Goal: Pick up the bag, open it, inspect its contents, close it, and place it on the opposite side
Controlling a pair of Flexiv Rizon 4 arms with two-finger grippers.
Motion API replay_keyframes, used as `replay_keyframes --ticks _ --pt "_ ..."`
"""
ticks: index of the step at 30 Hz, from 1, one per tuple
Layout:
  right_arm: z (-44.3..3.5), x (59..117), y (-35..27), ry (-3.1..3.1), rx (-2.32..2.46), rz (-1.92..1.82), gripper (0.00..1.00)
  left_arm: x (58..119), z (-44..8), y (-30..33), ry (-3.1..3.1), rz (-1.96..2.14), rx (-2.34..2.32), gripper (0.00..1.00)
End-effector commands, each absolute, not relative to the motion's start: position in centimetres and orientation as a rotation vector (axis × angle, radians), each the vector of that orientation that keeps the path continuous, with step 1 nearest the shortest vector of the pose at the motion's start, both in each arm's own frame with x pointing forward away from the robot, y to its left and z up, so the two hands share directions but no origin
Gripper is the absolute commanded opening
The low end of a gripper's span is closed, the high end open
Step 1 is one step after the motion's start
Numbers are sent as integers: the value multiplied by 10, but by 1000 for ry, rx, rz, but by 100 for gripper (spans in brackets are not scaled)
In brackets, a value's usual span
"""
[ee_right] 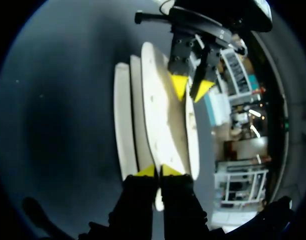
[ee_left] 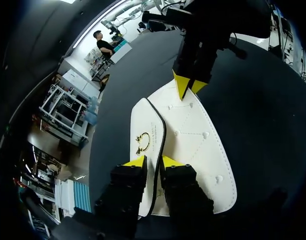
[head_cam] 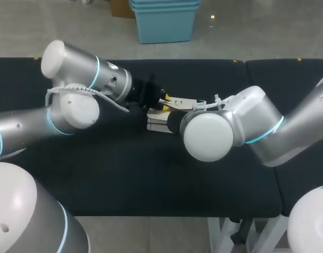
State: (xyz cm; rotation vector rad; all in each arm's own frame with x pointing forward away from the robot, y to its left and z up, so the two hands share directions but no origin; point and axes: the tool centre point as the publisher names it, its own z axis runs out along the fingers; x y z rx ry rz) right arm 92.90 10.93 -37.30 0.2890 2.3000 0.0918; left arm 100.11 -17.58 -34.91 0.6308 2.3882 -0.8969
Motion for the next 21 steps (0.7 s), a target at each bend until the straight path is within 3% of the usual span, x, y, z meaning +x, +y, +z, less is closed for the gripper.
replay_keyframes --ticks 1,21 --pt "-376 929 110 2295 291 94 0 998 -355 -176 2386 -896 639 0" --pt "-376 929 110 2295 291 94 0 1005 -367 -177 2426 -857 600 0"
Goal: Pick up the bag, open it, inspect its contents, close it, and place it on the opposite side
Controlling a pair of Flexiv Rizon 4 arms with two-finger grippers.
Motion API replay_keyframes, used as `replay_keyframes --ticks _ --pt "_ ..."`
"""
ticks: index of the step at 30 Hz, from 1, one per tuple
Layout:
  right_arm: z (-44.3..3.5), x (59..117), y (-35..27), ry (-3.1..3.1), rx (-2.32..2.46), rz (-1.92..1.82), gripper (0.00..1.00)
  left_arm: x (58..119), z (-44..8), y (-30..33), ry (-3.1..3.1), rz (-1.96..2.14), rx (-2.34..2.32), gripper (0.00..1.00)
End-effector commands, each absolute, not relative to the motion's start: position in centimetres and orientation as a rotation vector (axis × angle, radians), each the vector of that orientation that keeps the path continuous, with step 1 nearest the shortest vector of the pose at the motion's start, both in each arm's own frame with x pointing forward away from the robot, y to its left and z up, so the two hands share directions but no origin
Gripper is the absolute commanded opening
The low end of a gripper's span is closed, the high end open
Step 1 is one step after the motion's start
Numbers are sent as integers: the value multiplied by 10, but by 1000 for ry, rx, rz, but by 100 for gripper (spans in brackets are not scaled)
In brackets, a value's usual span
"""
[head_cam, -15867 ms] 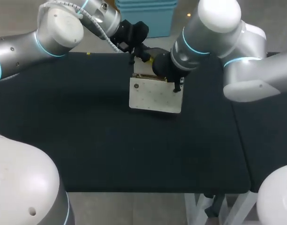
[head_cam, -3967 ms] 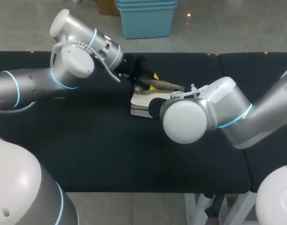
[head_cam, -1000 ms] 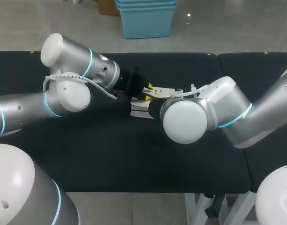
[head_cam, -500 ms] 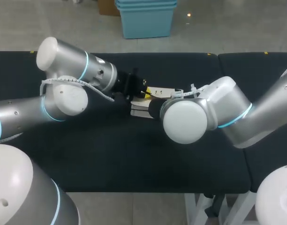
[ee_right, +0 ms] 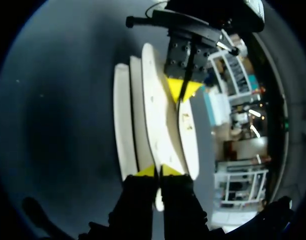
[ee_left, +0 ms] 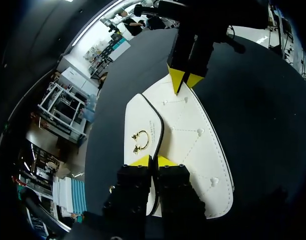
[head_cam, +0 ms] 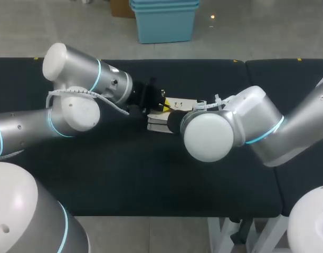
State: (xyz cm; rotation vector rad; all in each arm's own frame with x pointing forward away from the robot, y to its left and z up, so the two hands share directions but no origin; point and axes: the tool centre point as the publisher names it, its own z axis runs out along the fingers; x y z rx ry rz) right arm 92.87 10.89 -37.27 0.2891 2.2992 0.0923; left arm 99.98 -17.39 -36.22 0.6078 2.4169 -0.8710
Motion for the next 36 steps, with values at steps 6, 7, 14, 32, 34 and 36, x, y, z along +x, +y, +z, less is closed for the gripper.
replay_keyframes --ticks 6,7,14,32,34,36 --pt "-376 929 110 2295 291 94 0 996 -359 -177 2408 -901 613 22" --pt "-376 929 110 2295 291 94 0 995 -356 -176 2404 -917 612 49" --pt "-376 929 110 2295 291 94 0 989 -334 -170 2368 -1052 592 100" --pt "-342 918 109 2399 248 167 100 982 -292 -168 2486 -1066 460 100" --pt "-334 918 106 2437 225 167 100 982 -288 -166 2529 -1045 433 100" --pt "-325 919 103 2486 196 169 100 981 -282 -162 2561 -1021 395 100"
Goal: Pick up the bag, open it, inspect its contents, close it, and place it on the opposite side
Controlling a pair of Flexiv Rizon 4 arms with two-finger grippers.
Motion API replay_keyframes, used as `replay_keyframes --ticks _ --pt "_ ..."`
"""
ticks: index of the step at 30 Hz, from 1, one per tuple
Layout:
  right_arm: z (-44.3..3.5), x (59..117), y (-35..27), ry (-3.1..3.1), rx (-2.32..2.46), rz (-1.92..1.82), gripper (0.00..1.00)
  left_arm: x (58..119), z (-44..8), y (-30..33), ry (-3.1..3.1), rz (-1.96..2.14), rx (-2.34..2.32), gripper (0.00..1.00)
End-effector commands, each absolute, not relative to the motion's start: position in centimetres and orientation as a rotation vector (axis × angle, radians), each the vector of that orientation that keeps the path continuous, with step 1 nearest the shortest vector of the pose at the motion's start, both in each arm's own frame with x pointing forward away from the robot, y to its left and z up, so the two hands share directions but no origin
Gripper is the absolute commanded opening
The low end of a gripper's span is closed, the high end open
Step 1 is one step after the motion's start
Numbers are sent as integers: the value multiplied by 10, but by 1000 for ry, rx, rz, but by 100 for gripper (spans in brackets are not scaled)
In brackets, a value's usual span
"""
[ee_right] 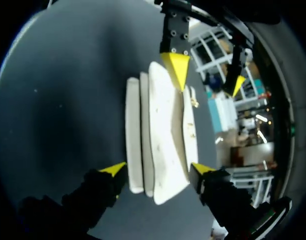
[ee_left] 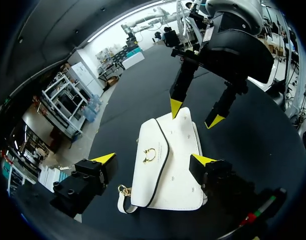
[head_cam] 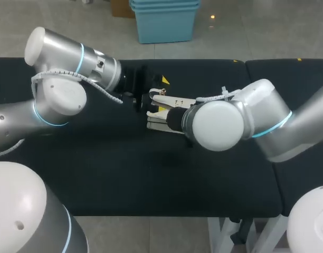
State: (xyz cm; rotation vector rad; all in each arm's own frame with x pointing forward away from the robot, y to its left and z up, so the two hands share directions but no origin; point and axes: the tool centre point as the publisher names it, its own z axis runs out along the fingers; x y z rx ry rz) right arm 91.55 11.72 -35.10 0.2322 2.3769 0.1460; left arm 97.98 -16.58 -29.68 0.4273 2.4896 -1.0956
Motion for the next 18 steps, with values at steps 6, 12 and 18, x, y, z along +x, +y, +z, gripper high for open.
replay_keyframes --ticks 6,12,18 --pt "-300 927 90 2604 168 233 100 981 -274 -148 2694 -919 308 100" --pt "-291 936 81 2724 205 284 100 981 -271 -130 2806 -885 197 100" --pt "-277 941 68 2792 336 445 100 989 -273 -114 2962 -896 -158 100"
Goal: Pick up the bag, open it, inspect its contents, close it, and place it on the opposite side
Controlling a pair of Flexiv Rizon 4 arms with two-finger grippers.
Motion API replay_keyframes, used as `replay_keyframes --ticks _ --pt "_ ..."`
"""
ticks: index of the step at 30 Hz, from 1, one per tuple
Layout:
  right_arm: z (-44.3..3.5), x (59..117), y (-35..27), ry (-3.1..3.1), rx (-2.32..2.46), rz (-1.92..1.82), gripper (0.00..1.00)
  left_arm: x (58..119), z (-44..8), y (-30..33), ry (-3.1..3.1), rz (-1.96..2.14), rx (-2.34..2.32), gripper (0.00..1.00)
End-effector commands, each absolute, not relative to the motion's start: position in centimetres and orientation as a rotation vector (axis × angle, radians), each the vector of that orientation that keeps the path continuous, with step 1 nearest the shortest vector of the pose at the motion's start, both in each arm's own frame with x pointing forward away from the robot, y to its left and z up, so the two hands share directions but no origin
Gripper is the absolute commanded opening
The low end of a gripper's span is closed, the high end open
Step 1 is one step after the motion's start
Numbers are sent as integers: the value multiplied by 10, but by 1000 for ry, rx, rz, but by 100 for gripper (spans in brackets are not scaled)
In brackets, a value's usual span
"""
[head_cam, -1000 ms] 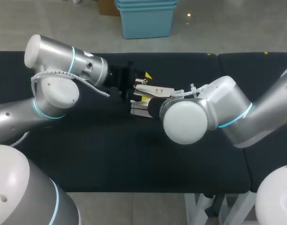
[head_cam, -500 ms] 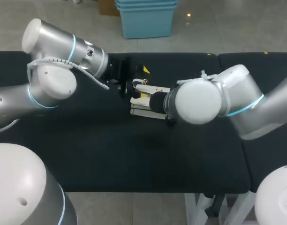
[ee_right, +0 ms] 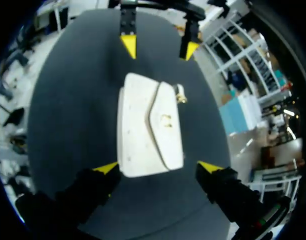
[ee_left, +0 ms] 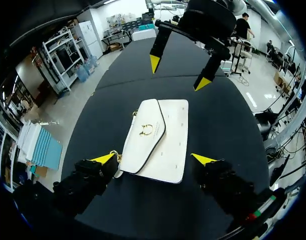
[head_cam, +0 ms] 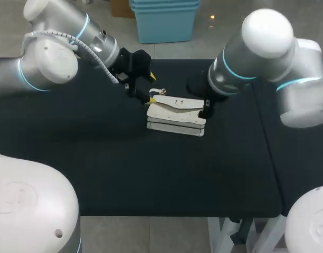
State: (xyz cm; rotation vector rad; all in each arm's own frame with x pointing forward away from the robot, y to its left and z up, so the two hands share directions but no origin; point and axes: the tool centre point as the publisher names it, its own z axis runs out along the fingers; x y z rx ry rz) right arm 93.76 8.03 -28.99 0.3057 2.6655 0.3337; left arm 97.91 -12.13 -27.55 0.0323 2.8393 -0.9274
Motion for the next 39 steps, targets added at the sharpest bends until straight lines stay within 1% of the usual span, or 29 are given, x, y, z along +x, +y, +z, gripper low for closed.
replay_keyframes --ticks 1,6,9,11,29,30,34,35,39 --pt "-274 941 67 2797 356 455 100 989 -274 -112 2986 -913 -241 100" --pt "-260 939 69 2810 477 493 100 989 -275 -110 3025 -932 -489 100" --pt "-256 937 65 2805 648 480 100 984 -275 -113 3025 -892 -585 100" --pt "-254 933 62 2786 738 485 100 981 -273 -114 3033 -885 -582 100" --pt "-253 930 62 2792 720 476 100 981 -273 -114 3033 -885 -582 100" --pt "-251 934 65 2788 799 459 100 981 -273 -114 3033 -885 -582 100" --pt "-253 941 68 2794 1151 349 100 979 -265 -125 3012 -802 -1220 100" --pt "-254 944 66 2800 1321 303 100 976 -264 -125 3000 -792 -1348 100" --pt "-259 948 57 2715 1735 289 100 970 -265 -125 2842 -702 -1775 100"
